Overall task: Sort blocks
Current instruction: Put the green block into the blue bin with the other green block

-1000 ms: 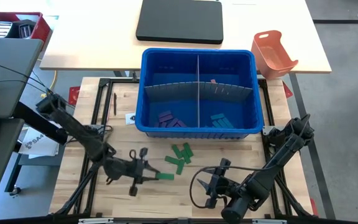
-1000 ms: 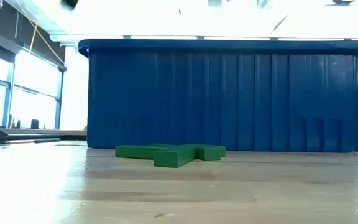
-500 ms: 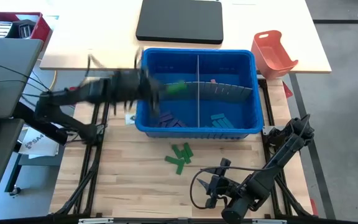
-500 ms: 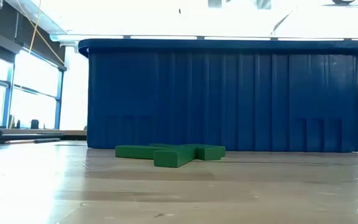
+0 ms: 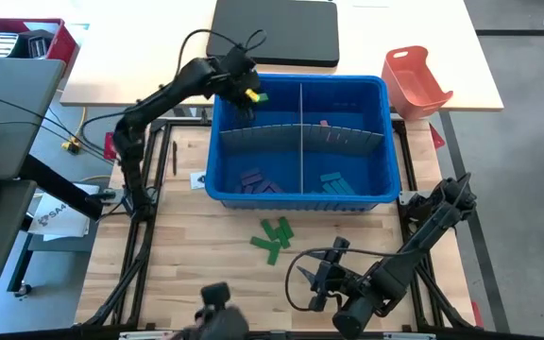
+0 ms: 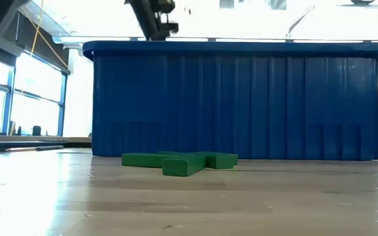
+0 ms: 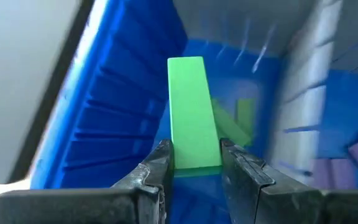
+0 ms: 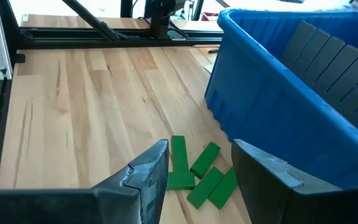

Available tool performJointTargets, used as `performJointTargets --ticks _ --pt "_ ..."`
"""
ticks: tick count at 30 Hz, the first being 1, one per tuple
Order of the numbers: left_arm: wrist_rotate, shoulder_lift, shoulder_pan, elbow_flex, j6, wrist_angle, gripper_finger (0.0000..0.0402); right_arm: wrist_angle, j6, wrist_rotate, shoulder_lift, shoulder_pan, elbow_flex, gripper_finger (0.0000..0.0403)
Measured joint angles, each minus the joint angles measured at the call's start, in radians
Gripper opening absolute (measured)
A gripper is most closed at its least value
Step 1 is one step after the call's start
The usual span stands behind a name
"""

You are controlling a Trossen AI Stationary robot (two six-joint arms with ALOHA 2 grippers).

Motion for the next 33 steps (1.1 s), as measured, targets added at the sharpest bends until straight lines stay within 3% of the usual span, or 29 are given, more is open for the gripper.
performJointTargets --ticks 8,14,33 --pt "0.144 0.163 0.114 0.004 0.045 -0.044 0.009 -0.001 0.008 -0.01 0.0 -0.005 0.0 0.0171" --pt "0.201 0.233 0.124 0.004 0.062 -0.061 0.009 -0.002 0.008 -0.01 0.0 -0.005 0.0 0.0171" --pt "0.173 0.266 0.066 0.004 -0.338 0.037 0.009 -0.003 0.008 -0.011 0.0 -0.005 0.0 0.0171"
